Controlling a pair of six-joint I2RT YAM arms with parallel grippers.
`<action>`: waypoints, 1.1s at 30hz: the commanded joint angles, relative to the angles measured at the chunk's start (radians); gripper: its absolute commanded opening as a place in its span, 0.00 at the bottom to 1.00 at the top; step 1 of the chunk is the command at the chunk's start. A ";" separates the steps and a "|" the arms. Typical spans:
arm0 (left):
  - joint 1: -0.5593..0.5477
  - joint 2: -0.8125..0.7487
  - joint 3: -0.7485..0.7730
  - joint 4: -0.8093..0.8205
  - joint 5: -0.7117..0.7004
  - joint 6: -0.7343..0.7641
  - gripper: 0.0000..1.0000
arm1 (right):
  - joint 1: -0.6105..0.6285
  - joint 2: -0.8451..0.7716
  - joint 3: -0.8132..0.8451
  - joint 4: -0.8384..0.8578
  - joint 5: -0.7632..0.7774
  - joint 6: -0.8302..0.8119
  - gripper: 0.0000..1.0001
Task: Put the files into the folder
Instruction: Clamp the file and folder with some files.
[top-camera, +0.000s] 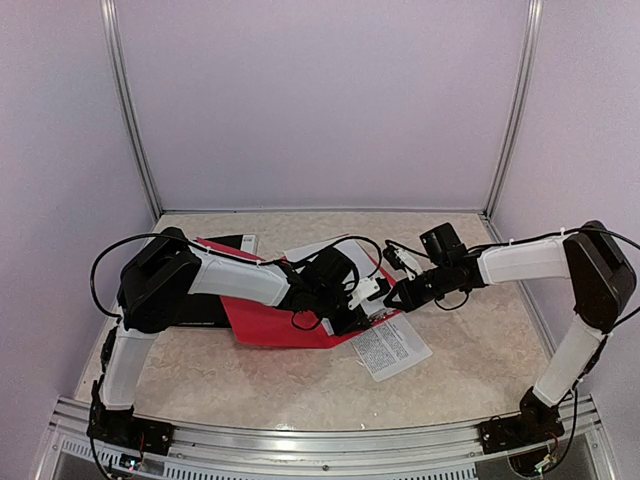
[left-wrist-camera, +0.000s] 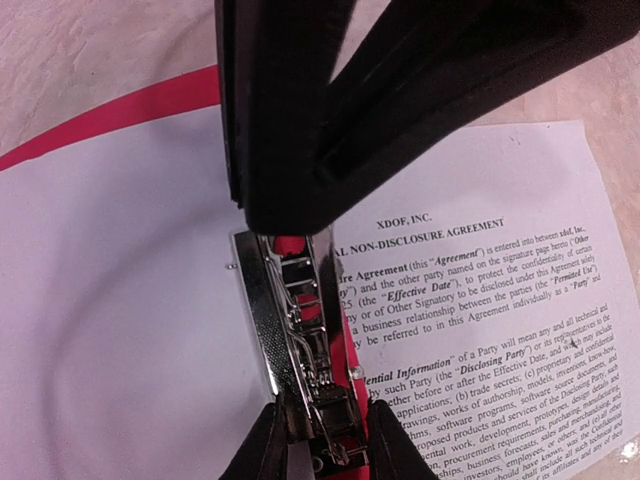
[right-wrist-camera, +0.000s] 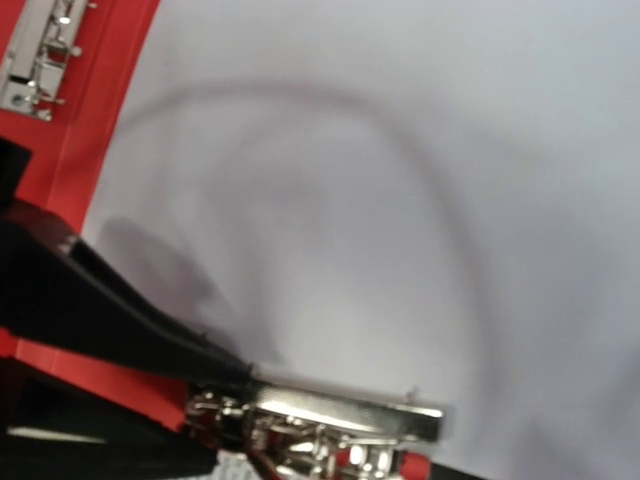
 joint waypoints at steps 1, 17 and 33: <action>-0.005 0.016 -0.034 -0.020 0.006 0.009 0.25 | -0.016 0.040 0.018 -0.034 0.069 -0.016 0.04; -0.007 0.005 -0.059 0.001 0.022 0.024 0.24 | -0.055 0.150 0.036 -0.002 0.088 -0.031 0.00; -0.010 -0.005 -0.073 0.016 0.017 0.028 0.24 | -0.061 0.233 0.034 0.017 0.106 -0.029 0.00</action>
